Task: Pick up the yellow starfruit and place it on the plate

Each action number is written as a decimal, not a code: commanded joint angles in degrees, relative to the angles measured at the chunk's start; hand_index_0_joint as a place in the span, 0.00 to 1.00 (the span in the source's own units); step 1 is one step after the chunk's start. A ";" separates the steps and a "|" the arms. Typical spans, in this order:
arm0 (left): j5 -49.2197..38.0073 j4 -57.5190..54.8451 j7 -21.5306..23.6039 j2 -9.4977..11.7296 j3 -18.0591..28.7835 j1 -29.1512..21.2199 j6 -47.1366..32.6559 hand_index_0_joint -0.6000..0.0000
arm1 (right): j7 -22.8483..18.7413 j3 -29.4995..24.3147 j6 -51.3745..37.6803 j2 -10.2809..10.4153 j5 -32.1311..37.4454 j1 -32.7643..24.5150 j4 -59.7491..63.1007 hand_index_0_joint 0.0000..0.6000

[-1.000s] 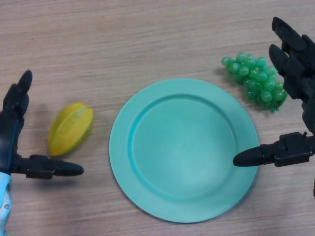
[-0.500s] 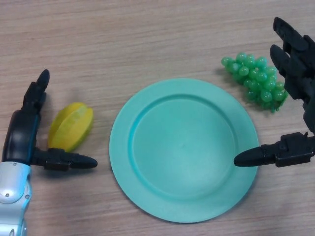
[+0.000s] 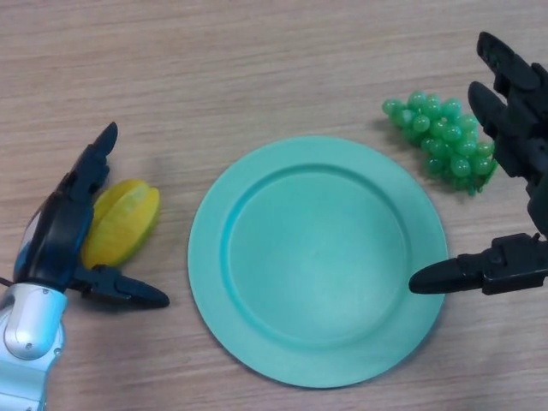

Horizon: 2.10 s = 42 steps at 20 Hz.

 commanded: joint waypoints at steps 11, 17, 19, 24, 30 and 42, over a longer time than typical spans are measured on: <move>1.87 -10.06 6.25 3.33 6.02 3.39 -0.77 0.00 | -1.74 -3.45 -2.59 -1.25 2.96 -0.76 -5.27 0.00; -1.17 -15.83 6.96 2.51 7.45 4.93 -0.64 0.00 | -1.58 -3.81 -3.69 -1.23 3.03 -0.32 -5.37 0.00; -3.20 -21.45 4.90 1.76 7.40 5.64 2.04 0.00 | -1.57 -4.01 -3.53 -1.27 3.07 -0.41 -5.57 0.00; -5.93 -38.56 3.96 -1.52 5.08 5.84 10.95 0.00 | -1.48 -5.01 -1.82 -1.43 4.05 -0.37 -6.62 0.00; -20.80 -48.28 -1.05 -7.73 -7.86 8.04 20.21 0.00 | -2.88 -7.26 -1.24 -1.97 6.93 -0.56 -8.14 0.00; -6.17 -39.26 -16.98 -8.00 -16.67 5.02 33.13 0.00 | -2.13 -9.29 -2.99 -1.84 5.11 1.27 -9.52 0.00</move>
